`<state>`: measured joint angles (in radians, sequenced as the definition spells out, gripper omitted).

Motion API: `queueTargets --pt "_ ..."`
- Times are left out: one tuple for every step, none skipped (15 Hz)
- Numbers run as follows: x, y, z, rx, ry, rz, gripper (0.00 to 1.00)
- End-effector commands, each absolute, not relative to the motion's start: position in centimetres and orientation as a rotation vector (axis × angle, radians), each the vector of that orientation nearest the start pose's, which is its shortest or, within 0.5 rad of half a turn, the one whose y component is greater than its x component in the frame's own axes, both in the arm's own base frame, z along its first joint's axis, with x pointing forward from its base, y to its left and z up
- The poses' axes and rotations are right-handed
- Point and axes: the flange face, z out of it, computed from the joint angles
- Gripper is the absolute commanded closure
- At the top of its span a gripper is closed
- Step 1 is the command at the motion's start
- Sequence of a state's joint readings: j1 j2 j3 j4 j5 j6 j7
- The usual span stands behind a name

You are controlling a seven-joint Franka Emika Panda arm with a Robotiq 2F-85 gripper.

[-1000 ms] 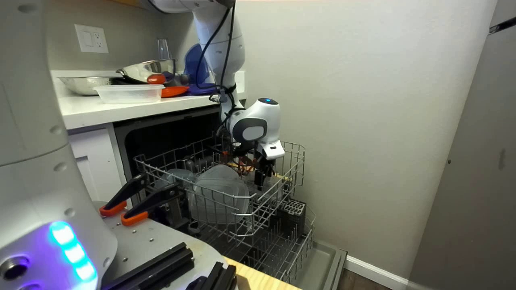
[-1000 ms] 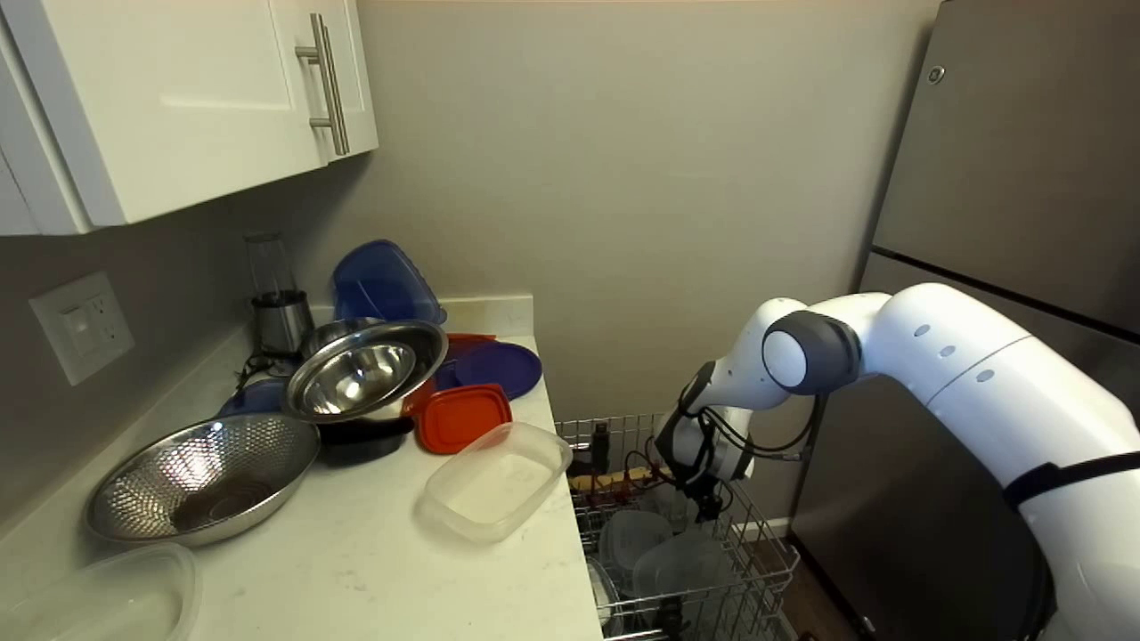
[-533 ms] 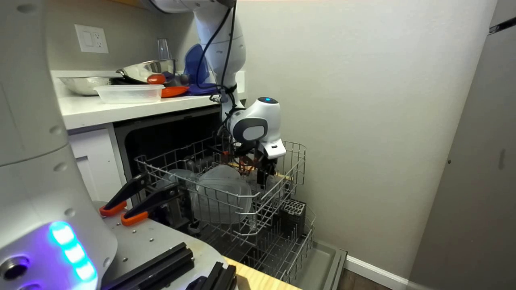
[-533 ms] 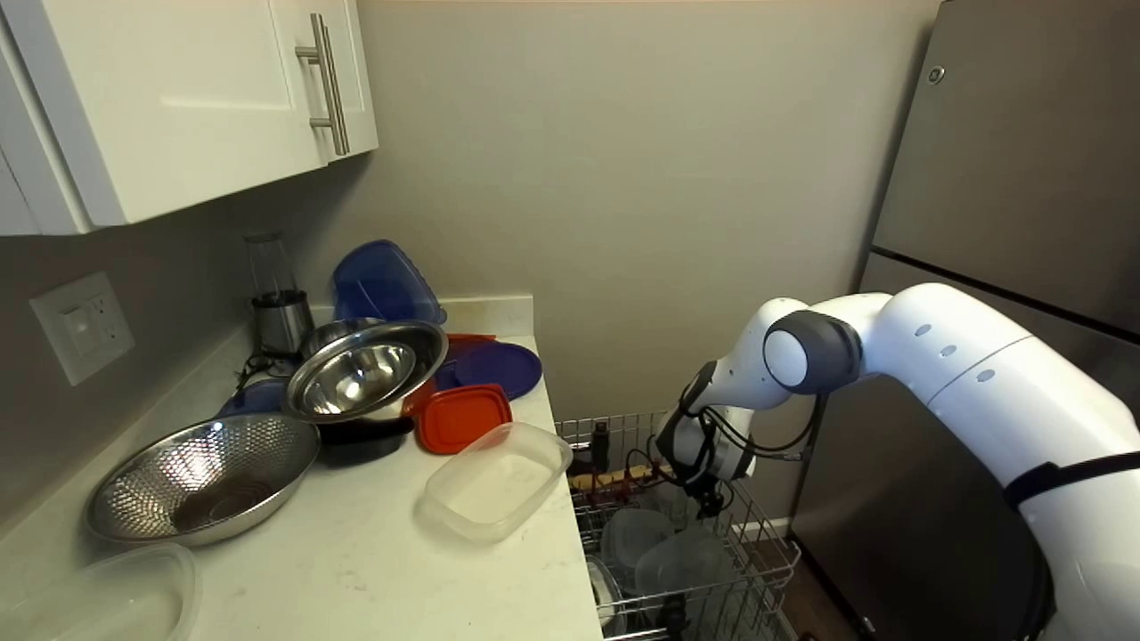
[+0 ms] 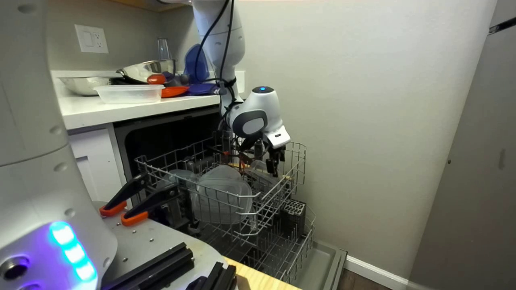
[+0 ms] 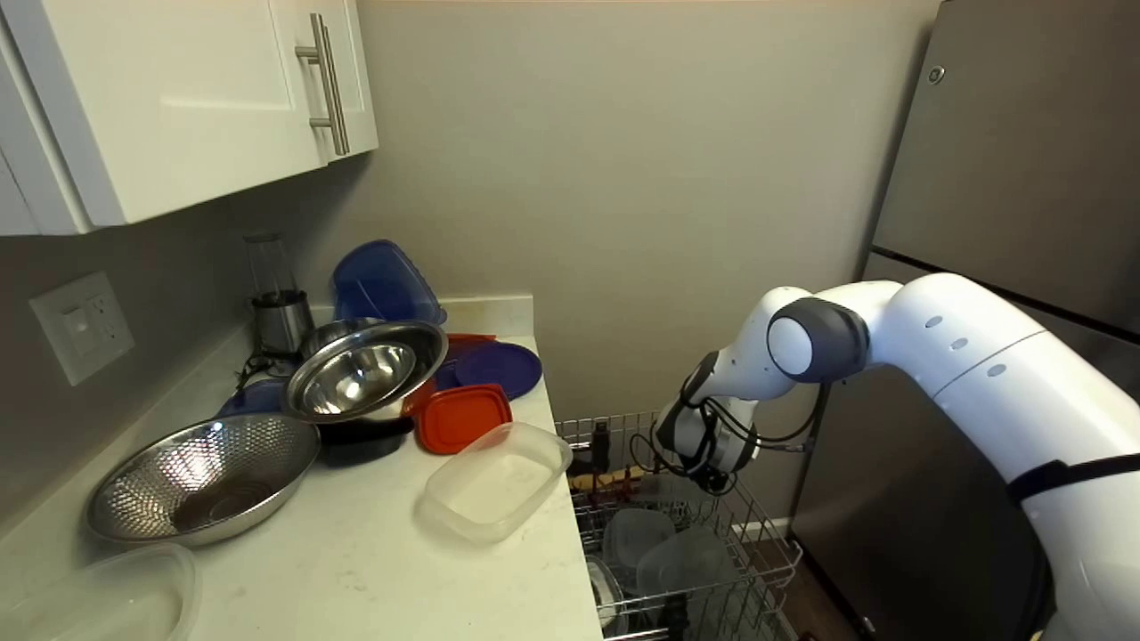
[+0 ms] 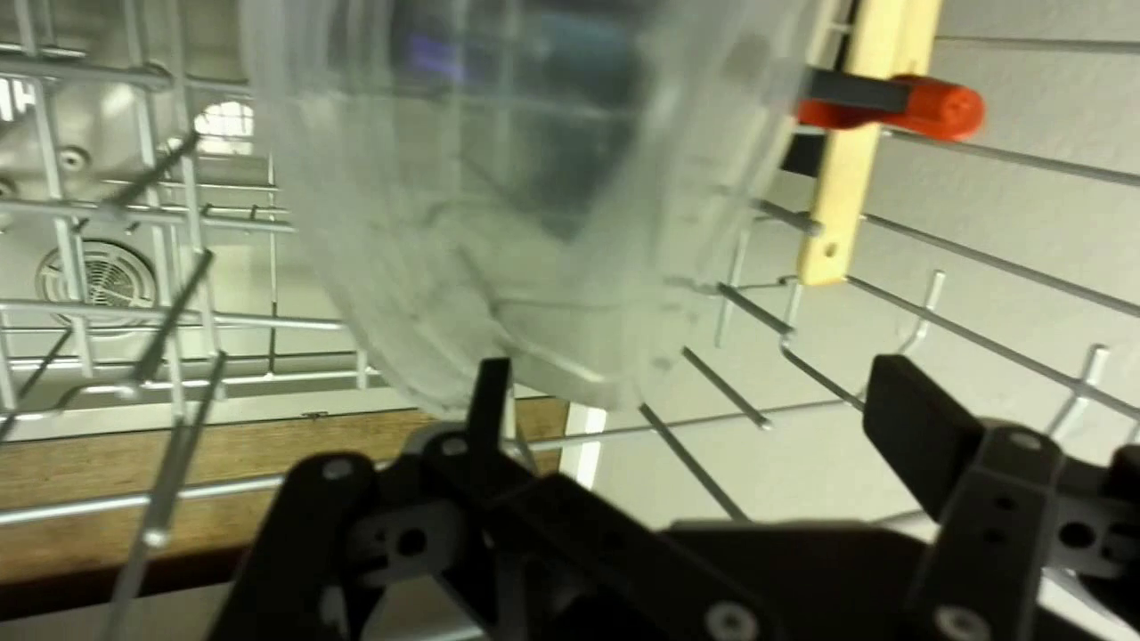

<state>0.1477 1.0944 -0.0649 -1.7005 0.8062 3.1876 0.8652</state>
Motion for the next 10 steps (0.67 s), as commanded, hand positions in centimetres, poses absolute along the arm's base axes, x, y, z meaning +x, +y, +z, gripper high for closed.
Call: queueTargets --pt "63.5 -1.5 2.5 -2.018 1.965 -0.532 0.00" --pt "63.8 -1.5 2.7 -2.008 1.961 -0.545 0.00" --pt "64.0 -1.3 2.8 -1.997 1.957 -0.550 0.00" --pt "64.2 -1.2 2.9 -1.989 1.952 -0.553 0.00" --pt "64.3 -1.0 3.0 -1.982 1.949 -0.556 0.00" --pt "64.4 -0.9 3.1 -1.977 1.945 -0.560 0.00" --pt "64.5 -0.8 3.1 -1.973 1.941 -0.563 0.00" --pt "64.6 -0.7 3.1 -1.972 1.938 -0.565 0.00" --pt "64.7 -0.7 3.1 -1.969 1.935 -0.565 0.00" --pt "64.7 -0.6 3.1 -1.967 1.933 -0.567 0.00"
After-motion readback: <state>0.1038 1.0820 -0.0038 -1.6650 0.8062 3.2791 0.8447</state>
